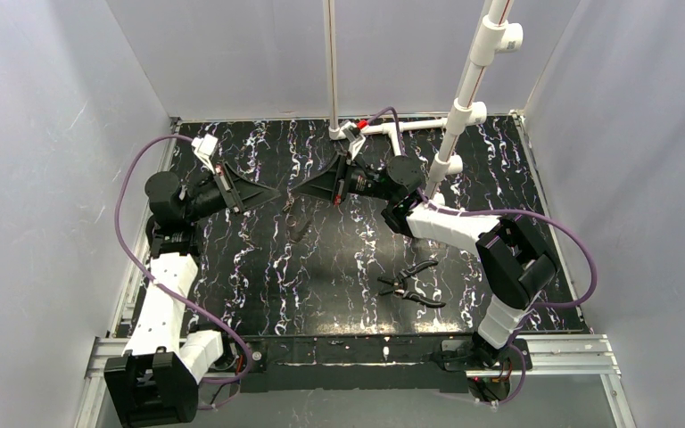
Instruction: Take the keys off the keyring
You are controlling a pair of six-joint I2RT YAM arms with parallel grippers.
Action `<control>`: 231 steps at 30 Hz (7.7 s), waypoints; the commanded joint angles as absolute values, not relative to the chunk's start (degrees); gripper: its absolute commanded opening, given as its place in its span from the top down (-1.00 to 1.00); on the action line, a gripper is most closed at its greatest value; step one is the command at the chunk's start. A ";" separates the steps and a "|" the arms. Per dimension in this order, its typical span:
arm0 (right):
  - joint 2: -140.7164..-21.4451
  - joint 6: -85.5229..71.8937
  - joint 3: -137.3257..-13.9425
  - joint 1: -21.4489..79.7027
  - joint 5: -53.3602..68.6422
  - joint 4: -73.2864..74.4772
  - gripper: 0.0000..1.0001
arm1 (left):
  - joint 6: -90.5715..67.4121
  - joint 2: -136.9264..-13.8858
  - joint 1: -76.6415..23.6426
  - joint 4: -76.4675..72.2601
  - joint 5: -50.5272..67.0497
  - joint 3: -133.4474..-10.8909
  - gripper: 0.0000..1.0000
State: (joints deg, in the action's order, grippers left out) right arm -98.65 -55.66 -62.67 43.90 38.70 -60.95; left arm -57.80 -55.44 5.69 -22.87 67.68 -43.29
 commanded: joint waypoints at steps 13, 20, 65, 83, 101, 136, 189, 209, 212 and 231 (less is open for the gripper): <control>-98.90 -58.19 -63.82 45.35 38.92 -74.49 0.97 | -65.04 -55.42 1.10 -38.41 66.55 -39.91 0.68; -99.22 -58.38 -63.94 45.44 38.78 -74.90 0.97 | -67.29 -55.37 0.85 -42.40 66.37 -38.71 0.73; -91.85 -25.76 -74.22 41.40 56.81 -28.46 -0.24 | -28.33 -54.18 -1.40 4.08 77.11 -47.82 1.00; -90.84 2.04 -84.32 45.25 59.93 8.13 -0.08 | 38.44 -63.40 -5.22 72.70 69.58 -78.79 1.00; -92.51 8.46 -88.23 51.30 56.48 16.76 0.06 | 38.81 -66.75 -13.16 71.17 63.13 -81.69 1.00; -89.95 -0.63 -86.40 46.69 52.22 5.97 0.97 | -16.13 -58.30 -3.08 22.52 72.31 -60.47 0.04; -90.43 -10.61 -81.60 43.64 53.14 -8.76 0.97 | -24.10 -59.66 2.82 21.07 63.43 -52.38 1.00; -86.02 -3.90 -70.67 41.89 51.60 -3.31 0.97 | -3.11 -72.10 7.88 39.06 20.99 -57.39 1.00; -86.04 -4.36 -69.96 41.87 51.77 -4.04 0.97 | -5.35 -73.80 8.48 39.67 15.45 -56.70 1.00; -87.03 -5.80 -68.65 41.84 52.39 -6.25 0.97 | -7.24 -93.84 10.85 44.53 12.15 -61.54 1.00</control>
State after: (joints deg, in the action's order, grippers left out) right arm -88.31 -5.30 -68.47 42.00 51.33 -2.04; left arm -7.09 -88.20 10.41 43.72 12.73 -59.27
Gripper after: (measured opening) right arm 0.032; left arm 0.013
